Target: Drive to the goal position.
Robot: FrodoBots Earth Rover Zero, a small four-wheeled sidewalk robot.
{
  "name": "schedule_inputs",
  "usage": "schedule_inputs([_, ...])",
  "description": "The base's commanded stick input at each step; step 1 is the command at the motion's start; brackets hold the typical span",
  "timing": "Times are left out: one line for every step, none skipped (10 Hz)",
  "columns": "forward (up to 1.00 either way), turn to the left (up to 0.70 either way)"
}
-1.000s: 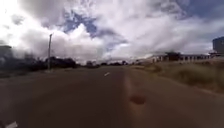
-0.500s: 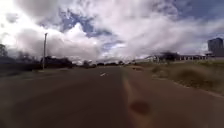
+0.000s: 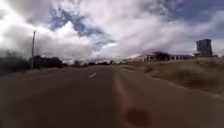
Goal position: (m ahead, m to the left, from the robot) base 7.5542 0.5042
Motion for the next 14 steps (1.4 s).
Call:
schedule_inputs([0.70,0.00])
schedule_inputs([0.70,0.00])
schedule_inputs([0.70,0.00])
schedule_inputs([0.70,0.00])
schedule_inputs([0.70,0.00])
schedule_inputs([0.70,0.00])
schedule_inputs([0.70,0.00])
schedule_inputs([0.70,0.00])
schedule_inputs([0.70,0.00])
schedule_inputs([0.70,0.00])
schedule_inputs([0.70,0.00])
schedule_inputs([0.70,0.00])
schedule_inputs([0.70,0.00])
schedule_inputs([0.70,0.00])
